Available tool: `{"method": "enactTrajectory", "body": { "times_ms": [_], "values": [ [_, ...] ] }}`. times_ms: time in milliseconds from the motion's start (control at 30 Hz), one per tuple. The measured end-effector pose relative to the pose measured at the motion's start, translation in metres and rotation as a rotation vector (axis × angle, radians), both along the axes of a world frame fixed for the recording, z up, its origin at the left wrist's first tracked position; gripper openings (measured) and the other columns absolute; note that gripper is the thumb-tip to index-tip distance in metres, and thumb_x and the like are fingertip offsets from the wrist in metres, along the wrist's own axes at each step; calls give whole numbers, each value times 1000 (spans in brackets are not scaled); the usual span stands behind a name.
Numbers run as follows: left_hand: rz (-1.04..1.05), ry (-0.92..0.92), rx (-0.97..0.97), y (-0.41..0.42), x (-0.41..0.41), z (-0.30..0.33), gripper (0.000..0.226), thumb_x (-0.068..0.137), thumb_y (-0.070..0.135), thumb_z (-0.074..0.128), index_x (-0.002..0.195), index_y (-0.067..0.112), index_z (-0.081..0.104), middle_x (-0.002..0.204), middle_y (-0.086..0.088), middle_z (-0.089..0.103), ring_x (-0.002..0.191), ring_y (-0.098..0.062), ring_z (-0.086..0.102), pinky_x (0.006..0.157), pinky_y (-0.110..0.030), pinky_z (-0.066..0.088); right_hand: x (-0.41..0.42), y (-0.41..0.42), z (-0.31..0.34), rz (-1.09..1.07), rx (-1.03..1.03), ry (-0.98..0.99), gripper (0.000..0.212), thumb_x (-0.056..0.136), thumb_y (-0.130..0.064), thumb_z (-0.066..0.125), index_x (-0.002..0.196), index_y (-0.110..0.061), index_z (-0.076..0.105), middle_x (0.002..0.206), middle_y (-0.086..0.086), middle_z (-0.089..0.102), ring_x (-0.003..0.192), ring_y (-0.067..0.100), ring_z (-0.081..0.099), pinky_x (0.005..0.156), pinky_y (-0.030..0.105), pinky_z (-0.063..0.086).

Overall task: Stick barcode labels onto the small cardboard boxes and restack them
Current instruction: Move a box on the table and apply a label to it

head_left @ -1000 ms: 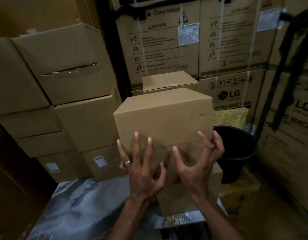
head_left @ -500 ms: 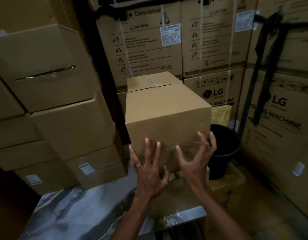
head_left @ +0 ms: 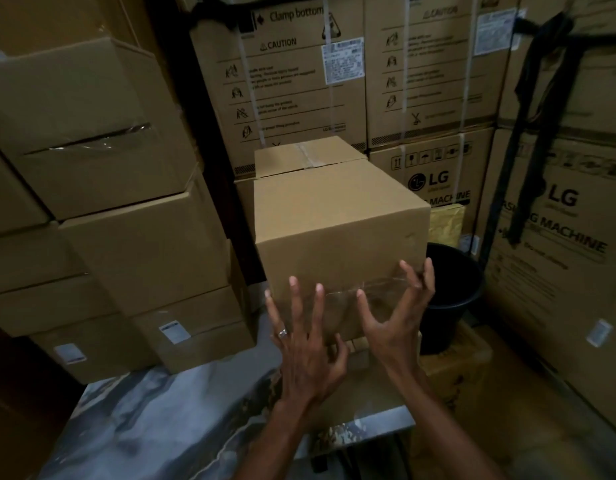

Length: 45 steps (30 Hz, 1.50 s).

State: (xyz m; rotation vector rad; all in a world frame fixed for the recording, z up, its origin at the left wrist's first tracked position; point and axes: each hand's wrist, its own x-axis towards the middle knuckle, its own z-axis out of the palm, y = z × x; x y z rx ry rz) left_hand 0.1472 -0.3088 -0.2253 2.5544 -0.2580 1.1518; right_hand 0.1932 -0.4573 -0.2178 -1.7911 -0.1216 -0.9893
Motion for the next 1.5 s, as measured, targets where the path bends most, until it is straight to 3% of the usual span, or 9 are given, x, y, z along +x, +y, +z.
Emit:
{"method": "enactTrajectory", "body": {
  "times_ms": [200, 300, 433, 633, 833, 1167, 1333, 1433, 1500],
  "values": [
    [29, 110, 13, 4, -17, -51, 132, 66, 41, 81, 163, 13, -4, 169, -23, -4, 156, -41, 0, 124, -55, 6, -9, 7, -18, -49, -57, 38, 77, 87, -28, 78, 150, -10, 38, 167, 12, 5, 152, 36, 21, 107, 59, 46],
    [-40, 247, 220, 3, -26, -85, 126, 60, 32, 77, 163, 10, 9, 170, -18, 1, 157, -37, 6, 125, -53, 6, -18, 13, -44, -56, -138, 65, 69, 94, -31, 66, 153, -11, 35, 168, 11, 5, 154, 36, 16, 112, 70, 31],
    [-23, 395, 274, 9, -28, -112, 104, 60, 26, 68, 156, 6, 35, 170, -16, 11, 157, -34, 13, 128, -49, 5, -32, 12, -90, -80, -420, 98, 69, 96, -40, 51, 155, -9, 34, 167, 20, 11, 155, 37, 12, 122, 64, 12],
    [4, 410, 269, 7, -23, -117, 90, 73, 34, 60, 154, 3, 37, 167, -21, 17, 157, -33, 9, 128, -48, 2, -26, 1, -130, -25, -619, 252, 92, 95, -58, 47, 158, 3, 19, 167, 26, -1, 156, 40, 3, 126, 53, -1],
    [6, 366, 269, 7, -7, -117, 111, 62, 22, 77, 158, 3, 27, 168, -20, 14, 156, -35, 14, 128, -50, 7, -12, -1, -129, 15, -640, 302, 105, 88, -55, 62, 157, 8, 14, 166, 28, -3, 155, 42, 1, 124, 56, 9],
    [20, 337, 307, 8, 5, -120, 88, 84, 50, 61, 154, 2, 39, 166, -23, 22, 155, -37, 18, 126, -51, 11, -11, -5, -125, 60, -613, 321, 114, 79, -44, 78, 161, -6, 8, 168, 22, -4, 156, 37, 2, 121, 51, 25],
    [-52, 208, 232, 15, -8, -114, 89, 86, 42, 73, 156, 4, 34, 167, -17, 21, 156, -34, 18, 124, -50, 19, -24, 12, -116, 151, -480, 280, 110, 76, -24, 81, 162, -17, 13, 169, 15, 0, 155, 36, 13, 106, 55, 49],
    [10, 133, 144, 27, -12, -122, 76, 94, 38, 61, 157, 5, 33, 168, -14, 22, 155, -34, 21, 125, -51, 18, -34, 33, -113, 176, -437, 202, 100, 73, -17, 80, 157, -20, 26, 167, 10, 9, 151, 35, 26, 109, 54, 46],
    [98, 124, 44, 43, -17, -133, 82, 86, 33, 71, 156, 6, 37, 168, -13, 23, 154, -34, 24, 126, -52, 16, -42, 51, -112, 211, -432, 147, 98, 73, -16, 80, 155, -21, 28, 166, 8, 12, 150, 33, 27, 112, 53, 43]
  ]
}}
